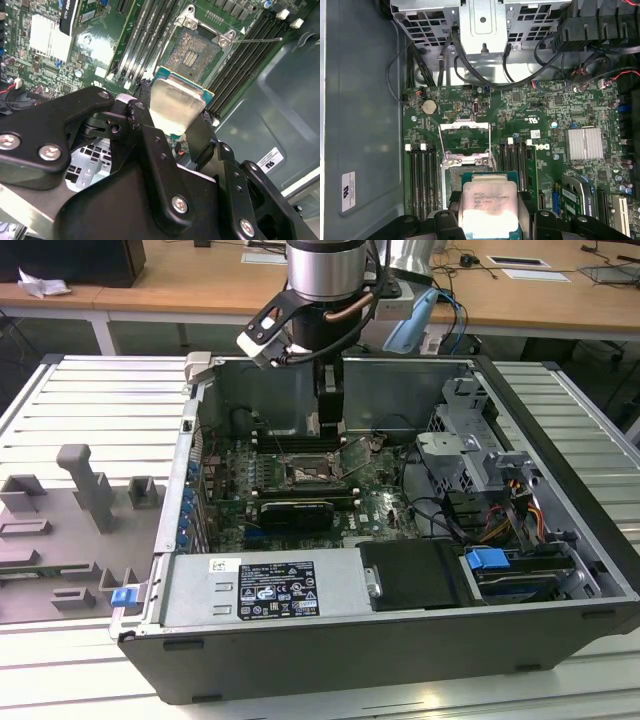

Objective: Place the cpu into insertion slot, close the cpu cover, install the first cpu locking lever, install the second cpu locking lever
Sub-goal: 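Place the cpu into insertion slot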

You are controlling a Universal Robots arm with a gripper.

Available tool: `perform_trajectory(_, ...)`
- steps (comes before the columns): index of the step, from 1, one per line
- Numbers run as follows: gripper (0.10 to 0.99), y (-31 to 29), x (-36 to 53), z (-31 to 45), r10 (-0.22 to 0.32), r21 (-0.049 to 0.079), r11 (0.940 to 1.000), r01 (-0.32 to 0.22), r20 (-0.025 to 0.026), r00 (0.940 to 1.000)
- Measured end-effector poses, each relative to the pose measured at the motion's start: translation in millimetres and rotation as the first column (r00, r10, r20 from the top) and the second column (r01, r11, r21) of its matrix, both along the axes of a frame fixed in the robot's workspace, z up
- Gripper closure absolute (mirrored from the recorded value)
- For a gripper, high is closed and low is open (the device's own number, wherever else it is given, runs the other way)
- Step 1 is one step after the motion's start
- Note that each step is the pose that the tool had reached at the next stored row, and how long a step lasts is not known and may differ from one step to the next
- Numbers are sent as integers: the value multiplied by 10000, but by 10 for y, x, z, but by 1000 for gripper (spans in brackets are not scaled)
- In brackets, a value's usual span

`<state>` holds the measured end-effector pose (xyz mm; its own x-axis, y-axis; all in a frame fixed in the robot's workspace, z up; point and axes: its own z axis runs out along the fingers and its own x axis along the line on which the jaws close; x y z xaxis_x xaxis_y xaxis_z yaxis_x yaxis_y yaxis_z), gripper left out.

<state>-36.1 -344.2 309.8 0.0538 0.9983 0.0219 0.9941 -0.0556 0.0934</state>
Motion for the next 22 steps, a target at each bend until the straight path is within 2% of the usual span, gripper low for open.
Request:
perform_trajectory(12,557,0,0,-67,0,6,10000,0,-1,10000)
perform_trajectory(22,557,0,0,-94,0,7,10000,0,0,10000)
